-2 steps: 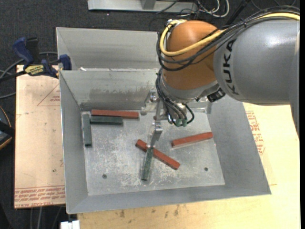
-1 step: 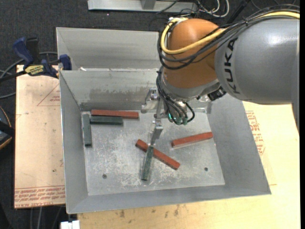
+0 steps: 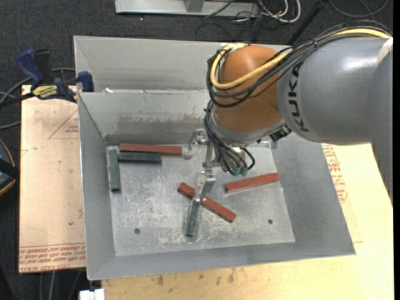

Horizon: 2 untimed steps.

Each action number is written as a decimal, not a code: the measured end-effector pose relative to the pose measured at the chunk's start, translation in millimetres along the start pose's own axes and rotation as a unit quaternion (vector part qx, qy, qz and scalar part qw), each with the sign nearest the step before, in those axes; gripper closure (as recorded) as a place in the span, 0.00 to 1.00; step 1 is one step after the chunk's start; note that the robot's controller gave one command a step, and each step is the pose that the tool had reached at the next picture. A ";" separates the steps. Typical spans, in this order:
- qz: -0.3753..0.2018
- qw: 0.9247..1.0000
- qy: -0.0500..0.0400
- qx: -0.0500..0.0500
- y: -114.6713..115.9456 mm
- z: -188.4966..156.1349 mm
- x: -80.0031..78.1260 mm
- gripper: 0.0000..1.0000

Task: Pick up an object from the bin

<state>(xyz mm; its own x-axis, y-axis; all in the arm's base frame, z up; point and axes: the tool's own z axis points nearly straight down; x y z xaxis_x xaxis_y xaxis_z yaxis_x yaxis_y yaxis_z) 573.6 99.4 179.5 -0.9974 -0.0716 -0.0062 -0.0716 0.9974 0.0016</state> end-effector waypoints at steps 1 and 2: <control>-0.006 1.000 0.001 0.000 -9.7 67.1 16.5 0.00; 0.107 0.994 0.004 -0.003 -34.5 88.9 -26.1 1.00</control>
Offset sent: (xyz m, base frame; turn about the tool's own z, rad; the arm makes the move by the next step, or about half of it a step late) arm 0.0257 -0.0370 -0.0983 0.2156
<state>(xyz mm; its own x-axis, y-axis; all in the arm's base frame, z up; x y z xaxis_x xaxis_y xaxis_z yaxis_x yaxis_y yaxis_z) 602.6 67.0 90.6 -0.9899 0.1419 0.0031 0.1419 0.9899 0.0079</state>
